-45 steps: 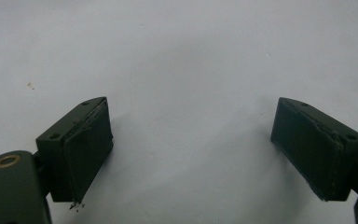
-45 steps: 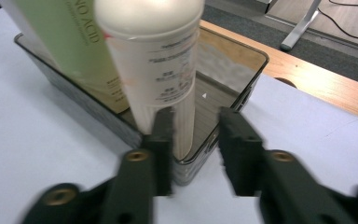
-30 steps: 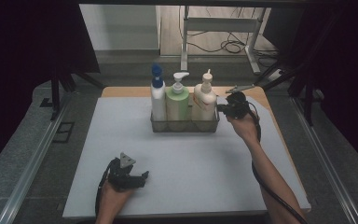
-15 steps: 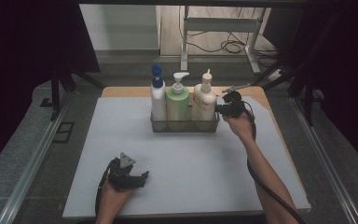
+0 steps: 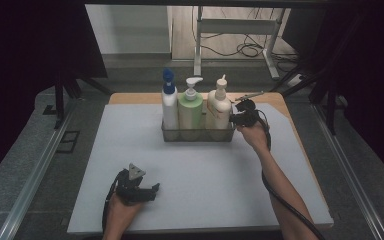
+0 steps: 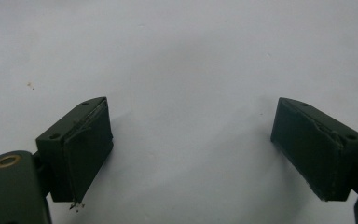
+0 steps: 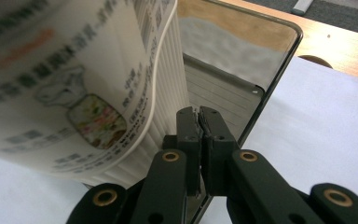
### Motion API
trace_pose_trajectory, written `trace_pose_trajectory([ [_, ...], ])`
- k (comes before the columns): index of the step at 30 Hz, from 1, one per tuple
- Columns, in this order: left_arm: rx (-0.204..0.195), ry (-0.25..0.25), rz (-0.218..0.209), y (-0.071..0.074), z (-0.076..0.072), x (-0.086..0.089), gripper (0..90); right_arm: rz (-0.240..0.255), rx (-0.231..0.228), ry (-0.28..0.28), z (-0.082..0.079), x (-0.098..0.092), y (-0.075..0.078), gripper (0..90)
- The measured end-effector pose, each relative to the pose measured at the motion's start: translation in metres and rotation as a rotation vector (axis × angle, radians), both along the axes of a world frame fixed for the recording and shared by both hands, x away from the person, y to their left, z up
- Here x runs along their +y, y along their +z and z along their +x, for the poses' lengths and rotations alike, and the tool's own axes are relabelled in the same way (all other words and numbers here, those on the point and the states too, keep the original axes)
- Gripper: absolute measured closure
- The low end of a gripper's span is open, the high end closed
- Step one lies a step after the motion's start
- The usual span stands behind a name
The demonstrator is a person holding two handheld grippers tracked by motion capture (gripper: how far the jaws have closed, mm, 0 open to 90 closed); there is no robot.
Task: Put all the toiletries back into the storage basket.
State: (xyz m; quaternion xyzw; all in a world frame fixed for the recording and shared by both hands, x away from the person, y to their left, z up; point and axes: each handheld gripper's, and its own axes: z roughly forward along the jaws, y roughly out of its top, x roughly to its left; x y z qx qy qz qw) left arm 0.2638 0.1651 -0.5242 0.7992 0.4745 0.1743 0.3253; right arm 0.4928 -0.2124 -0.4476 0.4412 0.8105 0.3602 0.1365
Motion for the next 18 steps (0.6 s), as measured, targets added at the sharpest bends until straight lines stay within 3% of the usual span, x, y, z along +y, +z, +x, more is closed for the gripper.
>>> trace_pose_trajectory([
  [18, 0.0, -0.001, 0.0, 0.0, 0.0, 0.0, 12.3, -0.013, 0.014, 0.009, 0.001, 0.011, -0.012, 86.7],
])
